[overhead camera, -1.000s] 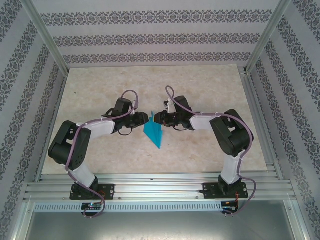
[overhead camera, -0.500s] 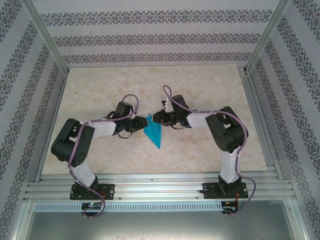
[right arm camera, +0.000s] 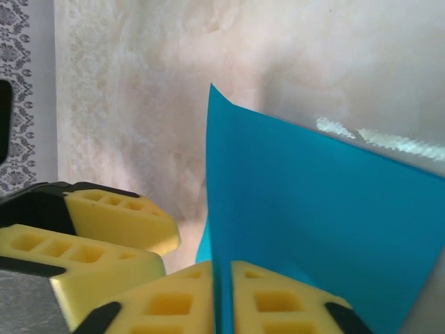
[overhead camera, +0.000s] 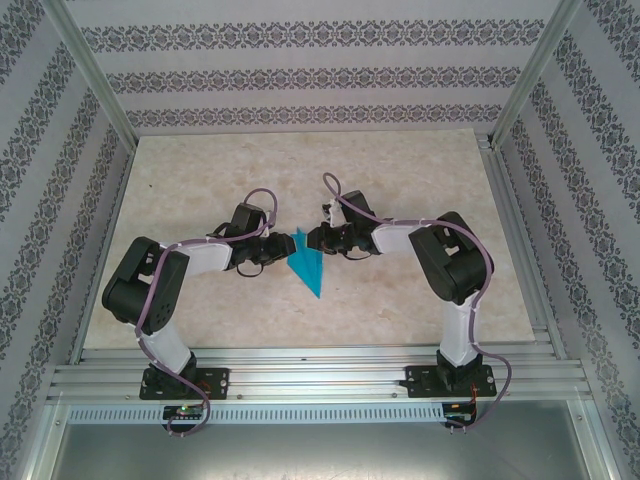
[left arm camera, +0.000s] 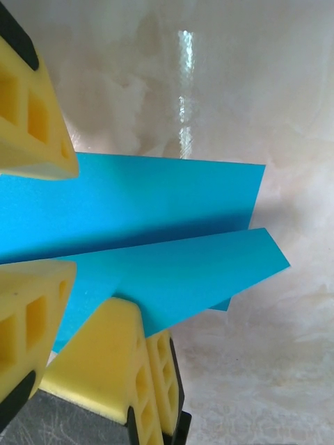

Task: Fold a paper plane with a square sheet of paper (fold left side to right side)
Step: Turn over the paper at the center of the table.

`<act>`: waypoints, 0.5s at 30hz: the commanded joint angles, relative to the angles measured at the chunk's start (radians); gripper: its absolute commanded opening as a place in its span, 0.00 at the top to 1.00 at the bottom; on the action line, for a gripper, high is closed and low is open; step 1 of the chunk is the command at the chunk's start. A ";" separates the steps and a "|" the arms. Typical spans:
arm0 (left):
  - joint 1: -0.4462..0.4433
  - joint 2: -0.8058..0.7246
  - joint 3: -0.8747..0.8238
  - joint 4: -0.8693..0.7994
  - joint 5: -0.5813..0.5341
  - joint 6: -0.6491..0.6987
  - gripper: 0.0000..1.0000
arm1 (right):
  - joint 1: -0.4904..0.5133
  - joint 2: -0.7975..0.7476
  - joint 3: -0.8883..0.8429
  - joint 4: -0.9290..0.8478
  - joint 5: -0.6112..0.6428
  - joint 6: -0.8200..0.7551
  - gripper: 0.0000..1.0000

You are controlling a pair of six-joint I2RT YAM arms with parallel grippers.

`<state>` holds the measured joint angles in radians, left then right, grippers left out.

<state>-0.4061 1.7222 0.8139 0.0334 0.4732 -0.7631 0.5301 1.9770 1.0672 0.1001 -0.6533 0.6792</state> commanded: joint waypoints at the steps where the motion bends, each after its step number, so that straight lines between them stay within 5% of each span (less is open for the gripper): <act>1: 0.005 -0.034 -0.012 0.059 0.034 -0.026 0.58 | 0.003 -0.091 -0.011 -0.006 -0.009 -0.020 0.94; 15: 0.045 -0.223 -0.140 0.456 0.048 -0.247 0.31 | -0.016 -0.236 -0.070 0.026 -0.039 0.029 1.00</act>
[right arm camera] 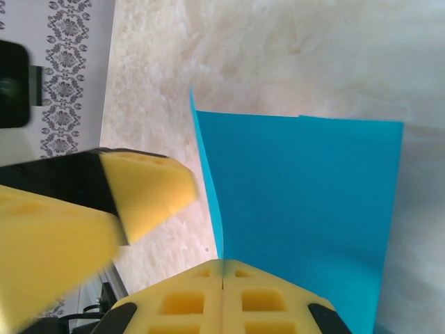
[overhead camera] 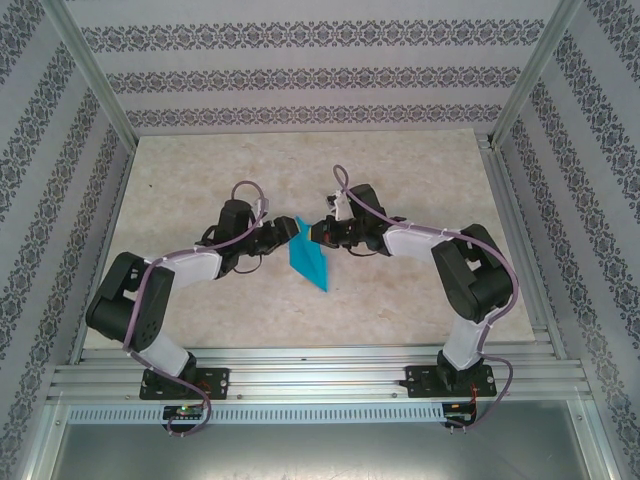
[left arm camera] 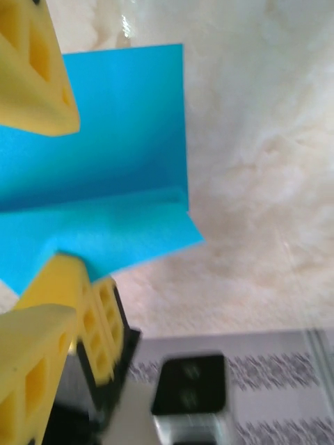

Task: Fold a paper plane with a square sheet of paper (fold left side to right side)
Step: Turn over the paper at the center of the table.

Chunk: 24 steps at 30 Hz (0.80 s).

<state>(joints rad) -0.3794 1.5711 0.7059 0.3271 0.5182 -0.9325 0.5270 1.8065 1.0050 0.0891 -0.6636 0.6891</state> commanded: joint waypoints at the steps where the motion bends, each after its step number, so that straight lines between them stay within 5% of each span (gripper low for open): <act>1: 0.021 -0.102 -0.043 0.161 -0.006 -0.080 0.28 | -0.014 -0.083 -0.006 0.030 -0.031 0.021 1.00; 12: 0.038 -0.358 0.013 0.090 0.093 -0.057 0.14 | -0.028 -0.285 -0.020 0.089 -0.124 0.136 1.00; 24: 0.007 -0.350 0.096 0.102 0.195 -0.072 0.16 | -0.015 -0.375 -0.061 0.311 -0.201 0.335 0.99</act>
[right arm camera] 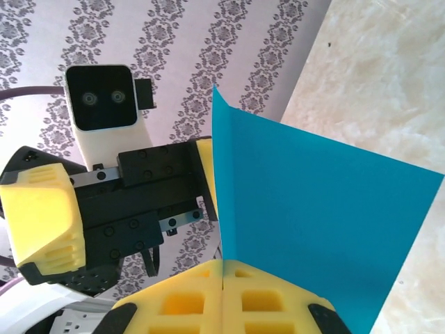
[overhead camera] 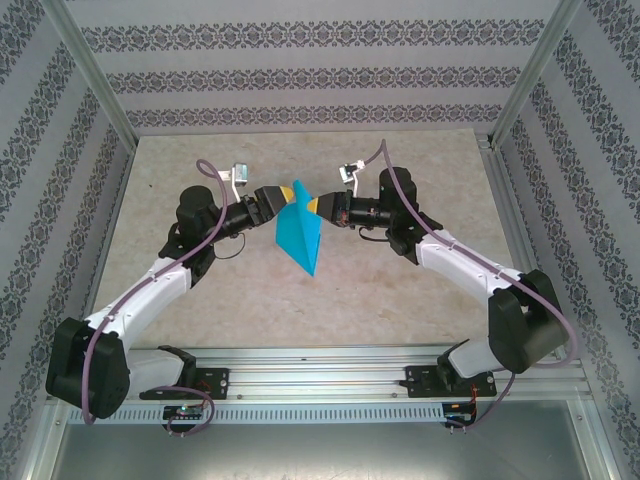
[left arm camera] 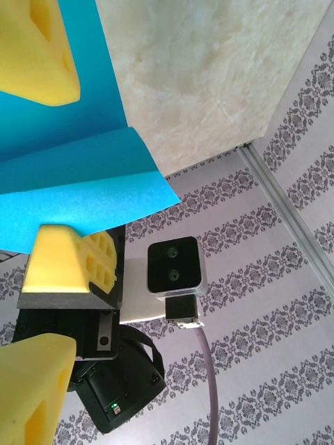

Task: Fold a paper plane with a square sheet of paper (fold left side to right side)
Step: Turn over the paper at the center of the table.

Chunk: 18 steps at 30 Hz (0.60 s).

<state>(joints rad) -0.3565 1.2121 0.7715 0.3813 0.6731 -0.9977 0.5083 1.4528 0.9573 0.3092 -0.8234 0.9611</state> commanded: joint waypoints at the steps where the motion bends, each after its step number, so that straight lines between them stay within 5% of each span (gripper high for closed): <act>1: -0.021 0.017 0.033 0.055 0.045 -0.010 0.17 | 0.005 -0.020 -0.012 0.097 -0.047 0.070 0.99; 18: -0.068 0.072 0.079 0.044 0.058 0.015 0.53 | 0.019 0.024 -0.022 0.162 -0.060 0.115 0.98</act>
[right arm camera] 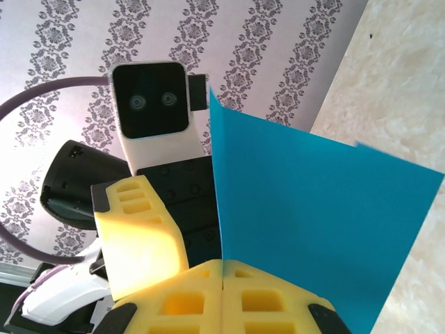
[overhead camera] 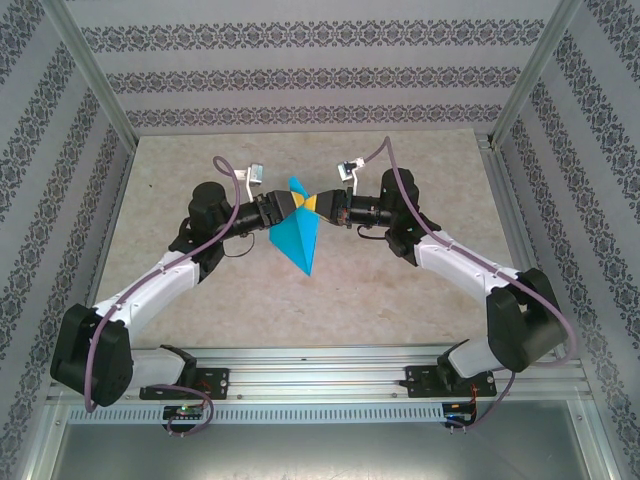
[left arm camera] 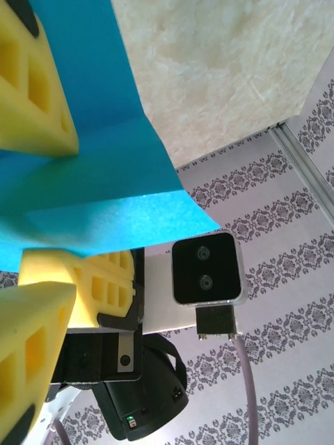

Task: Fold a paper plane with a square sheet of paper (fold left side to right side)
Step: Turn over the paper at the center of the table.

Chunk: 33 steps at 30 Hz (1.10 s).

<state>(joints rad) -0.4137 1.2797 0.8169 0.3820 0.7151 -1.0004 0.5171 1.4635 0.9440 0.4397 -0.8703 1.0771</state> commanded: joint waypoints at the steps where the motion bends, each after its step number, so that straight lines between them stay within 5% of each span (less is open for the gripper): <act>1: -0.010 0.004 0.034 0.040 0.015 0.020 0.54 | 0.009 0.016 -0.008 0.027 -0.013 -0.001 0.98; 24: -0.012 0.003 0.035 -0.026 -0.016 0.053 0.95 | -0.036 -0.057 -0.006 -0.106 0.002 -0.084 0.82; 29: -0.013 0.000 0.038 -0.025 -0.043 0.035 0.99 | -0.098 -0.197 -0.039 -0.300 0.087 -0.231 0.61; 33: -0.012 -0.003 0.047 0.009 -0.066 -0.006 1.00 | -0.093 -0.302 -0.131 -0.359 0.149 -0.296 0.30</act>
<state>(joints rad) -0.4149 1.2846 0.8261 0.3691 0.6762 -0.9783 0.4149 1.2194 0.8848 0.1585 -0.7792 0.8719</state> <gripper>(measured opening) 0.059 0.640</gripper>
